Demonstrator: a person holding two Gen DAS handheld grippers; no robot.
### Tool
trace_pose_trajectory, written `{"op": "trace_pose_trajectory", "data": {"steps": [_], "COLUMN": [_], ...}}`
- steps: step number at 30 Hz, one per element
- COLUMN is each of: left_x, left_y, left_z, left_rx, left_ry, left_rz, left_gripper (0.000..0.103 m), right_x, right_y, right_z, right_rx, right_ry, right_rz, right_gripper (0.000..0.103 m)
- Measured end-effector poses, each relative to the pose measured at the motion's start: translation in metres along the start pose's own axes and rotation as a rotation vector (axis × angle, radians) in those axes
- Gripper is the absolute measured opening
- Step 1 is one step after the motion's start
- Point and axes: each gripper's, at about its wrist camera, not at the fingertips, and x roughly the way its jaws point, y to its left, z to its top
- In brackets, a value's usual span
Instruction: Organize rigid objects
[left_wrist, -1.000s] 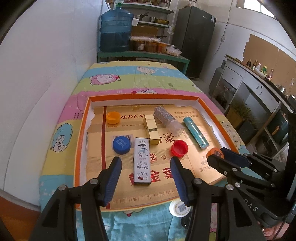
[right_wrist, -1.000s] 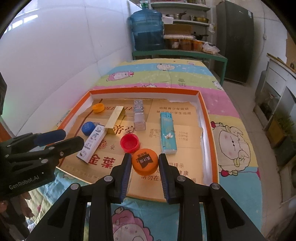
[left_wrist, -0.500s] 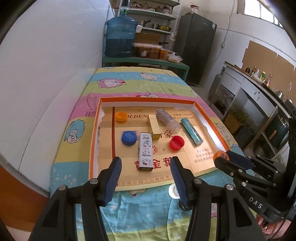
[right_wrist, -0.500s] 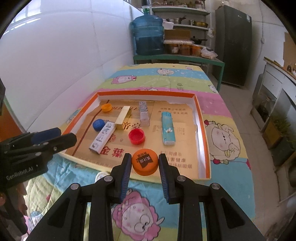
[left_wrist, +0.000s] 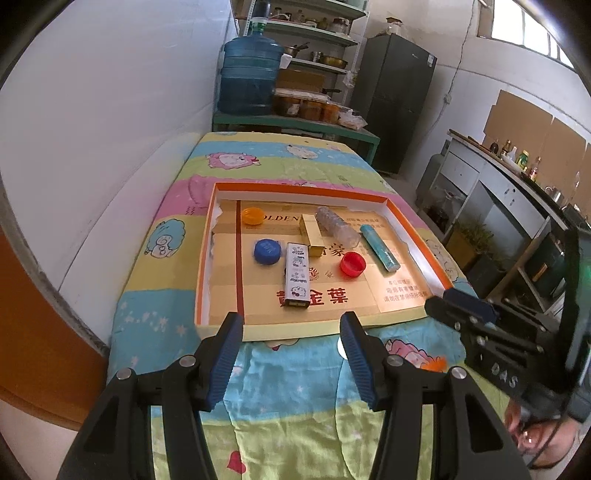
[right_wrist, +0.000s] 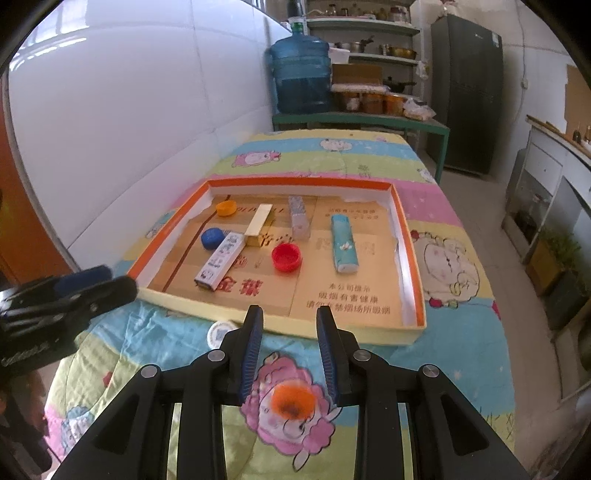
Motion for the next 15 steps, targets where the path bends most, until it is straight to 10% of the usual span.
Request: {"op": "trace_pose_trajectory", "data": {"steps": [9, 12, 15], "left_x": [0.005, 0.008, 0.016], "left_y": [0.009, 0.012, 0.013], "left_z": [0.002, 0.003, 0.004], "left_rx": [-0.019, -0.028, -0.041], "left_ry": [0.002, 0.004, 0.013], "left_rz": [-0.001, -0.009, -0.026], "left_gripper": [0.055, 0.055, 0.055], "right_x": [0.004, -0.006, -0.013], "right_y": [-0.015, -0.014, -0.003], "right_z": [0.003, -0.018, -0.051], "right_rx": [0.023, -0.010, -0.097], "right_ry": [0.018, 0.099, 0.147], "right_rz": [0.045, 0.169, 0.133], "right_gripper": [0.030, 0.057, 0.062]}}
